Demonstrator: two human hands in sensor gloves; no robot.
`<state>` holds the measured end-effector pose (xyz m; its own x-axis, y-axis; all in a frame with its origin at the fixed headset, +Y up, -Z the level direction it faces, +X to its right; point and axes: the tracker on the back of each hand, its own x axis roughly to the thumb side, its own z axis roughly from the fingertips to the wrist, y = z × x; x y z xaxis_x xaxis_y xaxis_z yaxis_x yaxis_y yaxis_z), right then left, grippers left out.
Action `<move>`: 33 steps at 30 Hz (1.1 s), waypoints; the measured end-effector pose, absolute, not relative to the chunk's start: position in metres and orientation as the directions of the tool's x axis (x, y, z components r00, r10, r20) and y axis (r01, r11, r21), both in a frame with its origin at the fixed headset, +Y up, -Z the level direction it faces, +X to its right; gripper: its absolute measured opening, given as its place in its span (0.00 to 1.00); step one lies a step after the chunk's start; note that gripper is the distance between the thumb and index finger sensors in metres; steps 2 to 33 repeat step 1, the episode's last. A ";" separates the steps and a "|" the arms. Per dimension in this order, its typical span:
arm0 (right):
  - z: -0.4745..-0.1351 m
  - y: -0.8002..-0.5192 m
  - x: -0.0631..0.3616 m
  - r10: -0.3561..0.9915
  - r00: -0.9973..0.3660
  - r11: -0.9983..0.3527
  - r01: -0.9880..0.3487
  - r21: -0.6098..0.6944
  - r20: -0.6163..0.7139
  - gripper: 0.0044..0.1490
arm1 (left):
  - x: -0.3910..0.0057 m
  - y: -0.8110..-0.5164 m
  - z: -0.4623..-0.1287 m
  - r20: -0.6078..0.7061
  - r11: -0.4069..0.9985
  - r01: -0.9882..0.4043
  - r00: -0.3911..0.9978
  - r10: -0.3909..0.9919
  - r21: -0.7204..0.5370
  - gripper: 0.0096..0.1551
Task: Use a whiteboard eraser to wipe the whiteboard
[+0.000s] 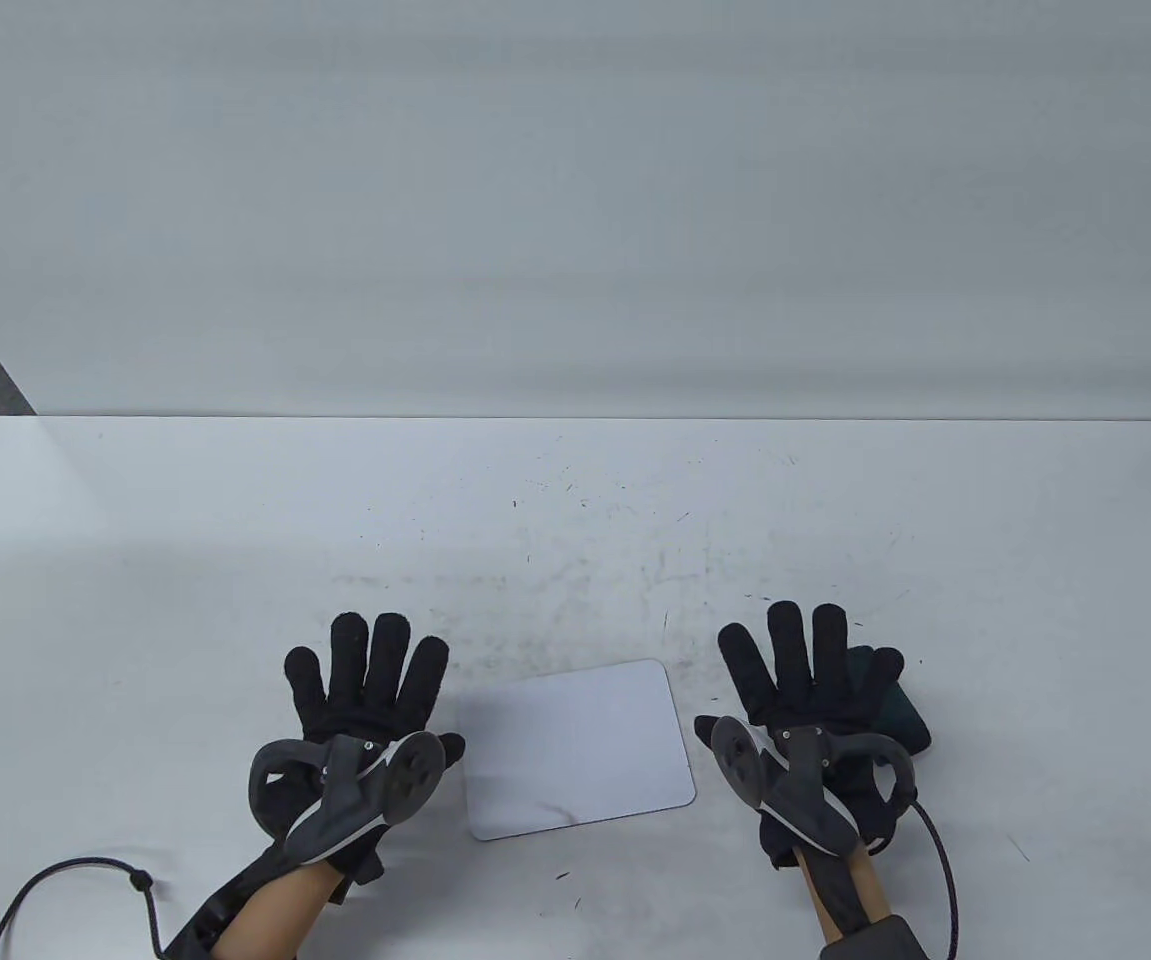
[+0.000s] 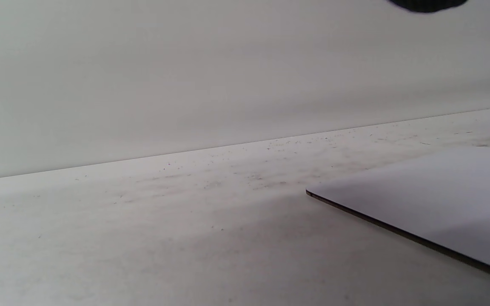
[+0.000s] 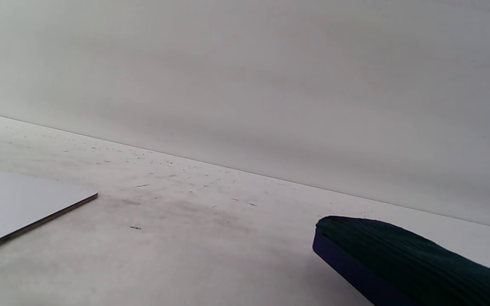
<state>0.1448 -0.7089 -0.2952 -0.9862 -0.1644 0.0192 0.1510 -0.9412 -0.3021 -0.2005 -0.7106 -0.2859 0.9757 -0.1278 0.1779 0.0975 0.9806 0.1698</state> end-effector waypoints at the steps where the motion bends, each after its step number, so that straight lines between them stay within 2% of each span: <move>1: -0.295 -0.709 0.145 -0.165 -0.986 -0.942 0.152 -0.299 0.019 0.54 | -0.200 -0.711 -0.286 0.177 0.980 0.100 0.976 -0.130 0.169 0.54; 33: -0.295 -0.709 0.145 -0.165 -0.986 -0.942 0.152 -0.299 0.019 0.54 | -0.200 -0.711 -0.286 0.177 0.980 0.100 0.976 -0.130 0.169 0.54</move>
